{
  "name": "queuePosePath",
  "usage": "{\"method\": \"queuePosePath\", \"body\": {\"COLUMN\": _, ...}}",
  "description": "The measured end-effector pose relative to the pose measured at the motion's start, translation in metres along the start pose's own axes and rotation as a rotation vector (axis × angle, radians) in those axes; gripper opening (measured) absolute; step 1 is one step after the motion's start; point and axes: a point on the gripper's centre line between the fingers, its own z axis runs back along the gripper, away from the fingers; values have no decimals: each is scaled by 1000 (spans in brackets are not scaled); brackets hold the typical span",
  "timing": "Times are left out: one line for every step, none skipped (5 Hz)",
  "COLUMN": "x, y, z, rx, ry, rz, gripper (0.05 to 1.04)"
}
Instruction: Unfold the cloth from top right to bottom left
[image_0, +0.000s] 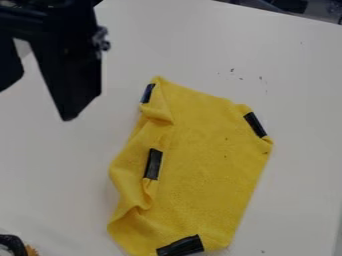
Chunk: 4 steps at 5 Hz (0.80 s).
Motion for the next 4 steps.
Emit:
{"method": "queuePosePath", "body": {"x": -2, "y": 0, "z": -3, "rx": -3, "ry": 8, "rz": -1, "gripper": 1000}}
{"method": "queuePosePath", "body": {"x": 12, "y": 0, "z": -23, "rx": -32, "ry": -16, "rz": 4, "gripper": 1000}}
{"method": "queuePosePath", "body": {"x": 43, "y": 7, "z": -48, "rx": -47, "ry": -4, "rz": -34, "gripper": 1000}}
{"method": "queuePosePath", "body": {"x": 75, "y": 10, "z": -79, "rx": -51, "ry": 14, "rz": -46, "gripper": 1000}}
